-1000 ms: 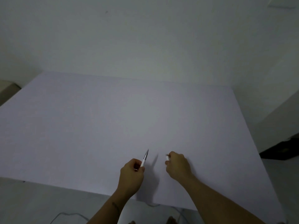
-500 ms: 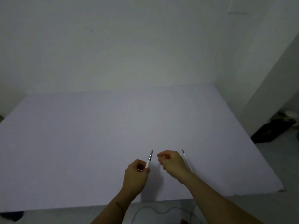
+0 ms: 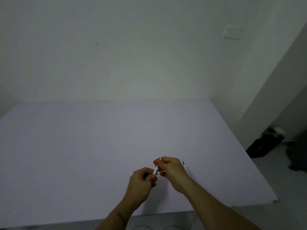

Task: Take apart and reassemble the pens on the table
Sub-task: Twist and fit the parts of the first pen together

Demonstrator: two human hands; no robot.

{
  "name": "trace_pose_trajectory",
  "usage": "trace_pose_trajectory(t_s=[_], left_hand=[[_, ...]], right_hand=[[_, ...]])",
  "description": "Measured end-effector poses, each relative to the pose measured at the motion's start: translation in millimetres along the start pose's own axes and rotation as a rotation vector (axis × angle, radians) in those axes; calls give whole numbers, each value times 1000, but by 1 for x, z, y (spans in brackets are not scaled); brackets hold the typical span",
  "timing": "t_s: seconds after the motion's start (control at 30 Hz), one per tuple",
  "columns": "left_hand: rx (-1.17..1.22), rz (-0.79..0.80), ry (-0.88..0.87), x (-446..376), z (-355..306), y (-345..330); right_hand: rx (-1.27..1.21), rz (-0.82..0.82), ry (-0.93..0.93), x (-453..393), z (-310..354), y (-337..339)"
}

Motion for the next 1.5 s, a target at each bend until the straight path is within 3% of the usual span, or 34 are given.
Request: trace_pose_trajectory(t_s=[0.13, 0.27, 0.6, 0.73, 1.5], left_hand=[[-20, -14, -7, 1, 0, 6], [-33, -16, 6, 2, 3, 6], [-66, -57, 13, 3, 7, 11], [-76, -71, 9, 2, 7, 15], [-72, -64, 24, -2, 8, 18]], right_hand=[[-133, -3, -38, 2, -4, -2], [-108, -92, -1, 1, 0, 3], [-104, -115, 27, 1, 1, 4], [-129, -39, 3, 1, 1, -4], [-160, -20, -76, -7, -5, -7]])
Point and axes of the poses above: each hand's wrist, its own x-axis away from the middle knuckle, its own y-axis out of the back of the hand, z = x × y, the point moved 9 cm from there along -x, towards the middle knuckle, and after that the axes turned 7 degrees about -x, right-handed, at the moved point
